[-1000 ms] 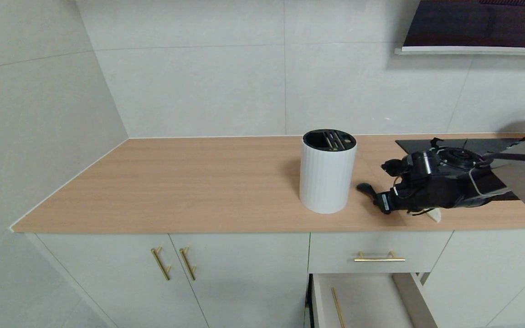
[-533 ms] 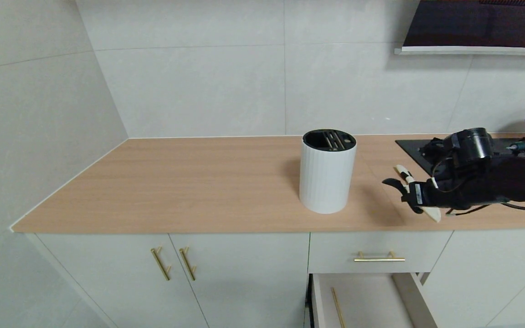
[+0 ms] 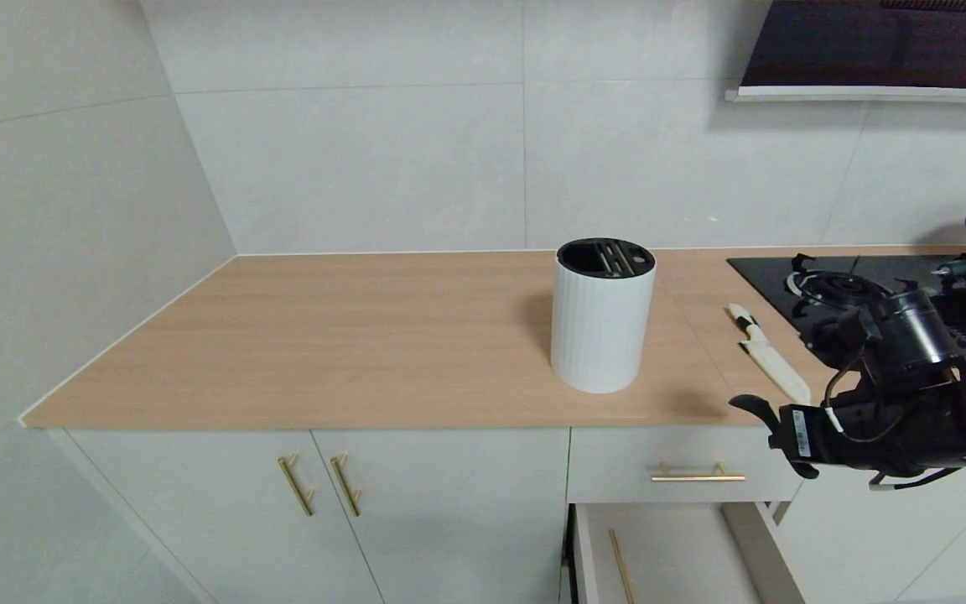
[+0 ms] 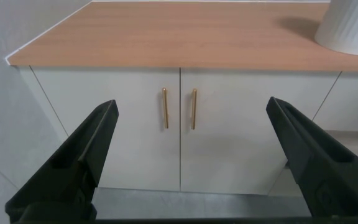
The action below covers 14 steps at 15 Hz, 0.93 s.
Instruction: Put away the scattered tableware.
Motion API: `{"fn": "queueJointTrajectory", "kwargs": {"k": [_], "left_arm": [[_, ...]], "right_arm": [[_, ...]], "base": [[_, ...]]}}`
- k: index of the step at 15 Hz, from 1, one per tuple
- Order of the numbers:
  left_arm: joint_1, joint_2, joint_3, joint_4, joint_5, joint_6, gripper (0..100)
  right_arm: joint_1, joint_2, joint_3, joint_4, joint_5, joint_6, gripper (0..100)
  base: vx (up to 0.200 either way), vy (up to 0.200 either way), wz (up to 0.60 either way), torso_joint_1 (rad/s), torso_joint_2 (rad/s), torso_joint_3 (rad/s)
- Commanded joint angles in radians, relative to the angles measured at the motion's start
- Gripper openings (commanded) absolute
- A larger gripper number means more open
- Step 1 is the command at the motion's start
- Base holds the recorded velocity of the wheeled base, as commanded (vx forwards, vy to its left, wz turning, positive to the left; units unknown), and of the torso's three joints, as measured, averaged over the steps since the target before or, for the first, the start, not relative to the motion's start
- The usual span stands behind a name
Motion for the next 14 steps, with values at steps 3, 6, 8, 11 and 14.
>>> {"fn": "queueJointTrajectory", "kwargs": {"k": [3, 6, 8, 11, 14], "left_arm": [[0.000, 0.001, 0.000, 0.000, 0.000, -0.001, 100], [0.000, 0.001, 0.000, 0.000, 0.000, -0.001, 100], [0.000, 0.001, 0.000, 0.000, 0.000, -0.001, 100], [0.000, 0.001, 0.000, 0.000, 0.000, 0.001, 100], [0.000, 0.001, 0.000, 0.000, 0.000, 0.001, 100]], "right_arm": [[0.010, -0.012, 0.032, 0.001, -0.003, -0.009, 0], [0.012, -0.010, 0.055, -0.001, -0.001, -0.055, 0], [0.012, -0.010, 0.061, -0.001, -0.001, -0.060, 0], [0.012, 0.014, 0.064, -0.001, -0.001, -0.060, 0], [0.026, 0.022, 0.067, 0.001, -0.001, -0.060, 0]], "base": [[0.000, 0.000, 0.00, -0.164, 0.37, 0.216], [0.000, 0.000, 0.00, -0.211, 0.51, 0.302], [0.000, 0.000, 0.00, -0.212, 0.53, 0.303], [0.000, 0.000, 0.00, -0.201, 0.52, 0.308], [0.000, 0.000, 0.00, -0.183, 0.49, 0.308]]}}
